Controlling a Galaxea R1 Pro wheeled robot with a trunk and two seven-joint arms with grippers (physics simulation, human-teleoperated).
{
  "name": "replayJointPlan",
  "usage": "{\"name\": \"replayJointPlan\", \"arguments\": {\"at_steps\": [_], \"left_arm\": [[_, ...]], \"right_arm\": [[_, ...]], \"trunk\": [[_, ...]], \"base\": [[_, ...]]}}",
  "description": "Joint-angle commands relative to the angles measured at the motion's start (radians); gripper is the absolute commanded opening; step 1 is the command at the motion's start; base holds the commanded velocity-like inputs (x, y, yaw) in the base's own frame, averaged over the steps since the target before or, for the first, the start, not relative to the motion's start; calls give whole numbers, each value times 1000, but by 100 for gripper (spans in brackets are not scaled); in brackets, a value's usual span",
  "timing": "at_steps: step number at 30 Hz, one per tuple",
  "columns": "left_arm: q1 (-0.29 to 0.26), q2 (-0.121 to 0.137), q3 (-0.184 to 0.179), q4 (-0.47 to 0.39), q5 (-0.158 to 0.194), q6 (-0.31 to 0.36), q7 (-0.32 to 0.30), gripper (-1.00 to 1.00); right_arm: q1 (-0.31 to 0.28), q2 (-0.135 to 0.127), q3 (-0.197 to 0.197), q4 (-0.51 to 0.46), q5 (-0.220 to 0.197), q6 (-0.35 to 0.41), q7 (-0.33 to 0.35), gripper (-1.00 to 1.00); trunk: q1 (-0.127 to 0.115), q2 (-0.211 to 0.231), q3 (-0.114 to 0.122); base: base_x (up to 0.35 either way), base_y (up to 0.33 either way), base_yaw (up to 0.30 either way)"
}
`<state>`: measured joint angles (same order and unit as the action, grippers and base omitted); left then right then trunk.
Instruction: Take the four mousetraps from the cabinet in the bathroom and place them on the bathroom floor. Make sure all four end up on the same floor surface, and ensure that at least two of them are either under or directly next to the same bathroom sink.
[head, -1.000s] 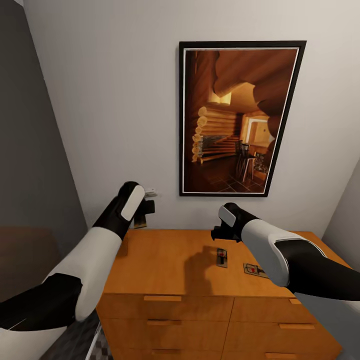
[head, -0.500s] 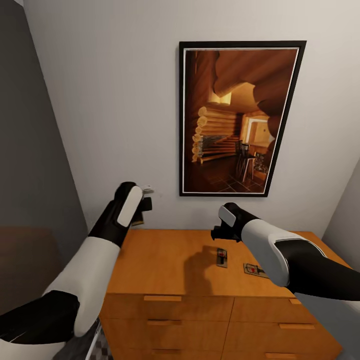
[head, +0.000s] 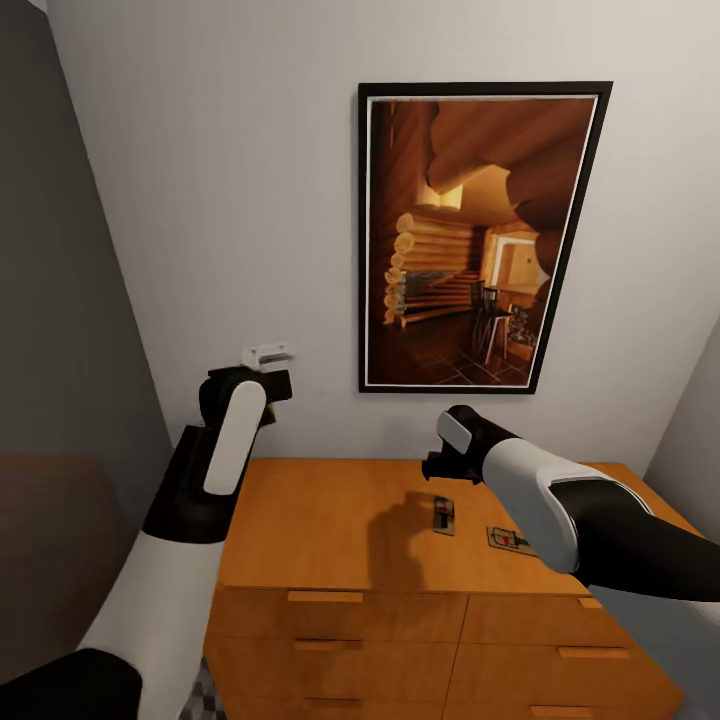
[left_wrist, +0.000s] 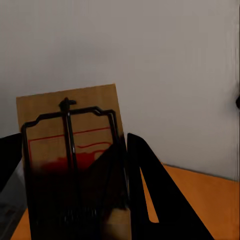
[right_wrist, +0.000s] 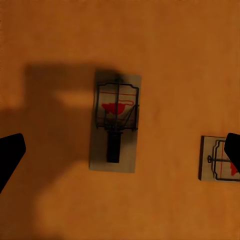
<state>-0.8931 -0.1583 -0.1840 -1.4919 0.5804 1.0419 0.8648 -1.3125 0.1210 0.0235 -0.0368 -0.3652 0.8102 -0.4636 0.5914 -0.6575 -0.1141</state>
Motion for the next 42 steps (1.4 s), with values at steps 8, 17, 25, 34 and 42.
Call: {"name": "replayJointPlan", "arguments": {"at_steps": [8, 17, 25, 34, 42], "left_arm": [[37, 2, -25, -87, 4, 5, 20, -100], [43, -2, -30, -99, 3, 5, 31, -100], [43, -3, -31, -100, 3, 5, 39, -100], [42, -2, -31, -101, 3, 5, 40, -100], [38, -3, -32, -102, 3, 5, 40, -100]], "right_arm": [[-1, 0, 3, -2, -11, 3, -9, 100], [-1, -1, 5, -2, -10, 3, -9, 100], [-1, -1, 11, -1, -9, 3, -9, 100], [-1, 0, 12, 0, -9, 3, -7, 100], [-1, -1, 14, 0, -9, 3, -7, 100]], "trunk": [[0, -1, -2], [0, -1, -2], [0, -1, -2], [0, -1, -2], [0, -1, -2]], "base": [[0, 0, 0], [0, 0, 0], [0, 0, 0], [0, 0, 0], [0, 0, 0]]}}
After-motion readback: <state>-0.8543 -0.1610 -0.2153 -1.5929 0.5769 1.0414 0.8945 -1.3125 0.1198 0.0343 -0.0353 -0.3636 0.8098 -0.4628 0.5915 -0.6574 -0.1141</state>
